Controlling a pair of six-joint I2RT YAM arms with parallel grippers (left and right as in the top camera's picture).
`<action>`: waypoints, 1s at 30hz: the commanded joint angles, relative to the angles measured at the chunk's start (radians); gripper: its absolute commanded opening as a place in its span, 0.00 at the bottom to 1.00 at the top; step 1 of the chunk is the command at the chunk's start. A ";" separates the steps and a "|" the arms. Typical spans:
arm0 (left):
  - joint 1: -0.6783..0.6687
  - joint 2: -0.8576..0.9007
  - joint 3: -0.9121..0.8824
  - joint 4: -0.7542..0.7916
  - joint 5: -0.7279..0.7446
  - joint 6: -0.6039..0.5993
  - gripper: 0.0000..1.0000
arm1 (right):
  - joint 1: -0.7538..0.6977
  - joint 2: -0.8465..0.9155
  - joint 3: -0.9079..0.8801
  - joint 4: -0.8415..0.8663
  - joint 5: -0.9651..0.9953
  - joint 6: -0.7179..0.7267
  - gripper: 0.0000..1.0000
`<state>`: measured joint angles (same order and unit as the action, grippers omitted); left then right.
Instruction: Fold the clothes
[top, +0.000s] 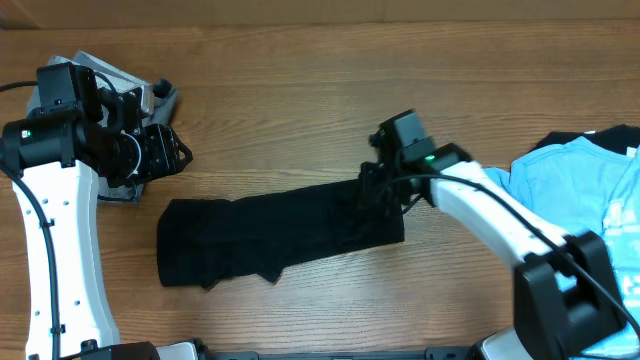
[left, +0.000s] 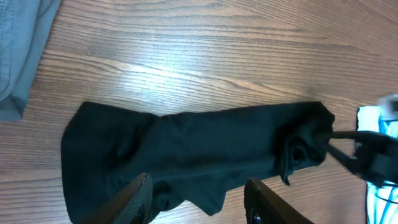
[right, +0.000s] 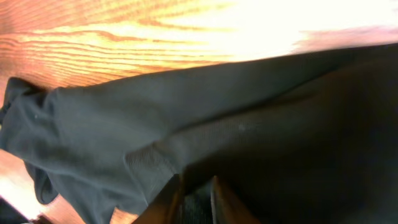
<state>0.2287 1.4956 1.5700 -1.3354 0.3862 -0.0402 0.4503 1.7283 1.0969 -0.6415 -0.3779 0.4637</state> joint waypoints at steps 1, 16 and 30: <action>-0.008 -0.013 0.017 0.001 0.014 0.045 0.51 | 0.051 0.055 -0.017 0.097 -0.155 0.032 0.17; -0.008 -0.013 0.017 0.005 0.015 0.063 0.51 | -0.046 -0.144 0.098 -0.302 -0.039 -0.112 0.47; -0.008 -0.013 0.017 0.005 0.014 0.064 0.52 | -0.013 0.041 0.000 -0.268 -0.027 -0.066 0.42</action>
<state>0.2287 1.4956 1.5700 -1.3319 0.3862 0.0036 0.4328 1.7393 1.1004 -0.9234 -0.4015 0.3725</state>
